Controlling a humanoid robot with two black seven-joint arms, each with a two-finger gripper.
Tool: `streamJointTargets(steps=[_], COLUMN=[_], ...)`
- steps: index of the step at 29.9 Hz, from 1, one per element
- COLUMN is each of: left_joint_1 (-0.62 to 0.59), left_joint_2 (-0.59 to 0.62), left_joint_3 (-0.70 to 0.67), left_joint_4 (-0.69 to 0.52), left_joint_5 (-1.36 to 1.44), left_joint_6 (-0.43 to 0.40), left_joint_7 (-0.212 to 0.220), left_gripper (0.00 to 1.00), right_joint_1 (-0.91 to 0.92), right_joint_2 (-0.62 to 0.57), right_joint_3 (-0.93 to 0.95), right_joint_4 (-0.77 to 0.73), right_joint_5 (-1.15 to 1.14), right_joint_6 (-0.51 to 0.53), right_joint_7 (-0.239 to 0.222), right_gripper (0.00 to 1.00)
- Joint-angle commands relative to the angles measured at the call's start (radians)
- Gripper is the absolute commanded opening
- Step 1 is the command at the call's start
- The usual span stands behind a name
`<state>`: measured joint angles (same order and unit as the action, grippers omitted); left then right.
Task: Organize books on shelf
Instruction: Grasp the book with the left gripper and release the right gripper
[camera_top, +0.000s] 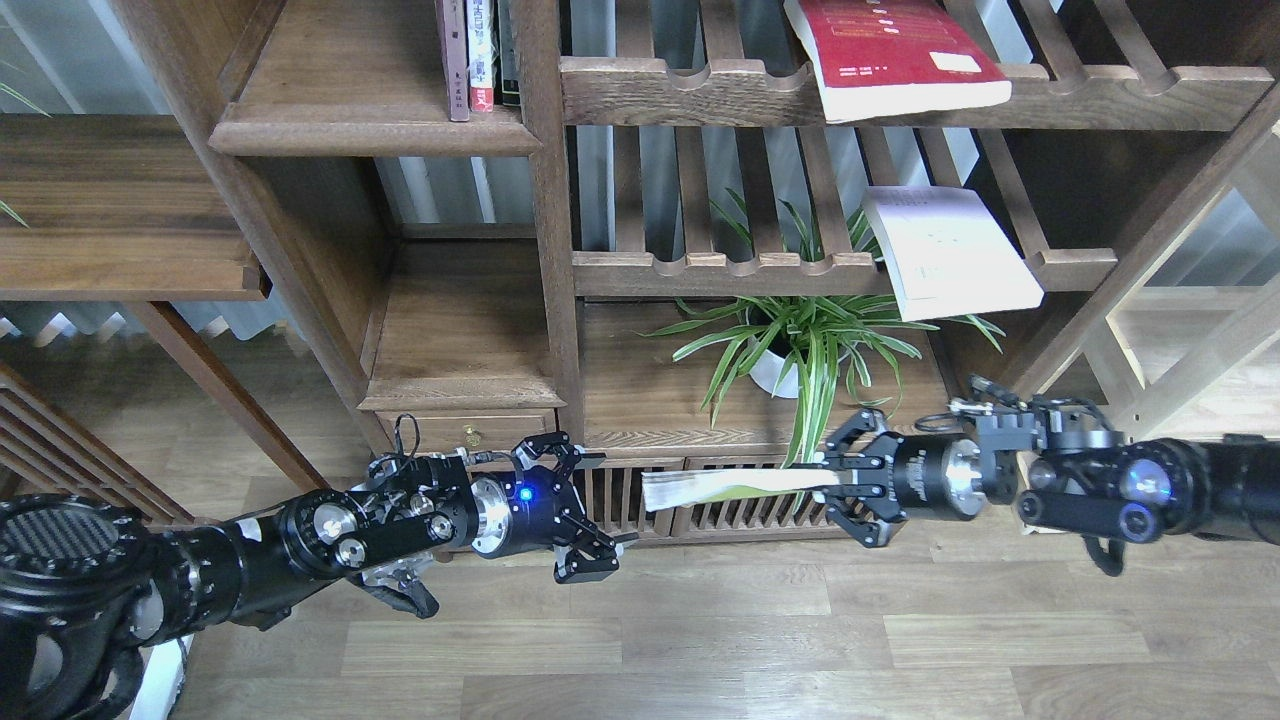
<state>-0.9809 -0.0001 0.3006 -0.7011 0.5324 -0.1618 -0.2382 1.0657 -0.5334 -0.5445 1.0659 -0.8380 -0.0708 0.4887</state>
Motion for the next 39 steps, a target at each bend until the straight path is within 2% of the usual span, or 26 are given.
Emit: streamJointTargets(steps=[1, 9, 14, 17, 19, 20, 21, 23, 24, 29, 37, 38, 39], left_joint_1=[-0.01, -0.027, -0.027, -0.03, -0.039, -0.044, -0.045, -0.035, -0.035, -0.032, -0.019, -0.013, -0.009], left_joint_2=[0.0, 0.0, 0.0, 0.0, 0.0, 0.0, 0.0, 0.0, 0.0, 0.0, 0.0, 0.0, 0.0], left_joint_3=[0.0, -0.001, -0.001, 0.0, 0.003, 0.003, 0.003, -0.007, -0.009, -0.014, -0.032, -0.037, -0.04], left_joint_4=[0.009, 0.014, 0.044, 0.06, 0.058, 0.057, 0.058, 0.057, 0.051, 0.048, 0.048, 0.048, 0.048], left_joint_5=[0.001, 0.032, 0.035, 0.035, 0.034, 0.031, 0.028, 0.021, 0.02, 0.02, 0.0, -0.014, -0.035], left_joint_6=[-0.002, -0.001, 0.01, 0.007, 0.001, -0.004, -0.016, -0.053, -0.065, -0.068, -0.093, -0.1, -0.105], left_joint_7=[0.0, -0.004, -0.009, -0.001, 0.011, 0.028, 0.071, 0.128, 0.132, 0.076, 0.076, 0.082, 0.086], left_gripper=[0.99, 0.99, 0.98, 0.72, 0.39, 0.19, 0.06, 0.07, 0.07, 0.06, 0.06, 0.06, 0.06], right_joint_1=[0.019, 0.068, 0.088, 0.094, 0.096, 0.096, 0.097, 0.099, 0.099, 0.102, 0.102, 0.102, 0.097], right_joint_2=[0.076, 0.196, 0.224, 0.224, 0.224, 0.222, 0.222, 0.219, 0.219, 0.22, 0.216, 0.214, 0.214], right_joint_3=[-0.008, -0.035, -0.048, -0.048, -0.049, -0.049, -0.049, -0.051, -0.052, -0.057, -0.055, -0.055, -0.054], right_joint_4=[0.0, 0.0, 0.0, 0.0, 0.0, 0.0, 0.002, 0.0, 0.0, 0.0, -0.001, -0.003, -0.004], right_joint_5=[0.022, 0.091, 0.108, 0.114, 0.114, 0.114, 0.114, 0.114, 0.114, 0.114, 0.119, 0.12, 0.129], right_joint_6=[0.0, 0.0, 0.0, 0.0, -0.001, 0.0, 0.0, 0.0, 0.0, 0.0, 0.0, 0.003, 0.009], right_joint_7=[0.0, 0.0, 0.0, 0.0, 0.0, 0.0, 0.0, 0.0, 0.0, 0.0, 0.0, 0.0, 0.0], right_gripper=[0.03, 0.03, 0.03, 0.03, 0.03, 0.03, 0.04, 0.04, 0.04, 0.04, 0.05, 0.06, 0.12])
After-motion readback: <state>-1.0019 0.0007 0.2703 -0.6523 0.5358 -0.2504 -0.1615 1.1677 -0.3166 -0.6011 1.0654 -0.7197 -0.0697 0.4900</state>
